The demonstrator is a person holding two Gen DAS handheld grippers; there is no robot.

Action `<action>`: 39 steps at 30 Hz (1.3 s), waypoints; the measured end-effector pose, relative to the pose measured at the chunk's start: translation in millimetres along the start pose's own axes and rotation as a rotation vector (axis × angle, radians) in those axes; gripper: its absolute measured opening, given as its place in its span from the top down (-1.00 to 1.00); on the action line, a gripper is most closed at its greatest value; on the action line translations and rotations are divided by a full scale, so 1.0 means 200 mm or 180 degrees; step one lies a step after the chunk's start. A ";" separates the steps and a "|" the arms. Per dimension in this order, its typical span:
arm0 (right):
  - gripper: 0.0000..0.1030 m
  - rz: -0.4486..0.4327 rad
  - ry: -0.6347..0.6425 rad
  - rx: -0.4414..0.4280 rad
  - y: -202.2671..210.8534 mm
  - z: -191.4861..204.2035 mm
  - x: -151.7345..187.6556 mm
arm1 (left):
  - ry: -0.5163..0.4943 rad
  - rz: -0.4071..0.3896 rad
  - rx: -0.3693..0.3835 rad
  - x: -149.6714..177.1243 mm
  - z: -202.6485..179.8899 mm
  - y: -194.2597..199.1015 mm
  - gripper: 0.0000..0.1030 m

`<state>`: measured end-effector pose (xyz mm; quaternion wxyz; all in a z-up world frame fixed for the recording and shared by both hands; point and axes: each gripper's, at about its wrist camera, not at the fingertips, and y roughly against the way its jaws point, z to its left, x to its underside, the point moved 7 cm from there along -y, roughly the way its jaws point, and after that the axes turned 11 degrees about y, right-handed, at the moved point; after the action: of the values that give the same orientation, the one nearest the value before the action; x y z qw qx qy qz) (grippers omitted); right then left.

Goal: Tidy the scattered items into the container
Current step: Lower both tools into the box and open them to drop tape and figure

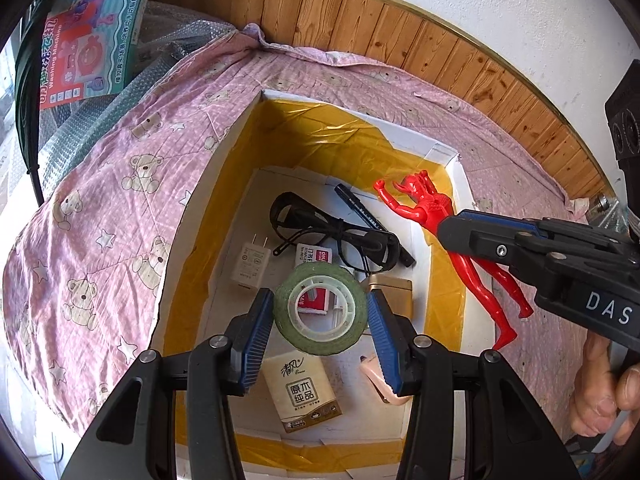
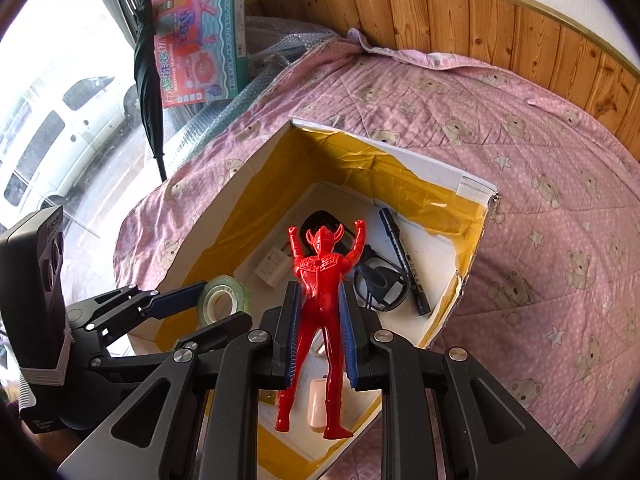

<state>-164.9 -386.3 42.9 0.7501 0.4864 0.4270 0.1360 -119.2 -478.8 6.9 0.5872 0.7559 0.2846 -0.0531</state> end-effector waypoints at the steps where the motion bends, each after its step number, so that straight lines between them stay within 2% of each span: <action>1: 0.62 0.0019 0.0003 0.0012 -0.01 -0.01 0.00 | -0.0025 0.0005 -0.0019 0.00 0.00 -0.01 0.05; 5: 0.62 0.0093 0.0001 0.0026 -0.06 -0.02 -0.01 | -0.0105 0.0044 -0.0076 -0.03 -0.01 -0.04 0.05; 15: 0.62 0.0258 -0.0056 0.0019 -0.15 -0.06 -0.01 | -0.0024 0.0267 -0.0030 -0.06 -0.01 -0.14 0.05; 23: 0.62 0.0375 -0.0002 -0.0003 -0.25 -0.06 -0.05 | 0.0034 0.0369 0.0026 0.02 0.04 -0.13 0.05; 39: 0.62 0.0476 0.0117 0.0004 -0.41 -0.05 -0.17 | -0.0079 0.0474 -0.0139 0.05 0.12 -0.18 0.04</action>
<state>-210.7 -441.9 -10.6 0.7295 0.5148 0.4033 0.2004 -123.5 -491.6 -35.7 0.6093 0.7612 0.2215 -0.0124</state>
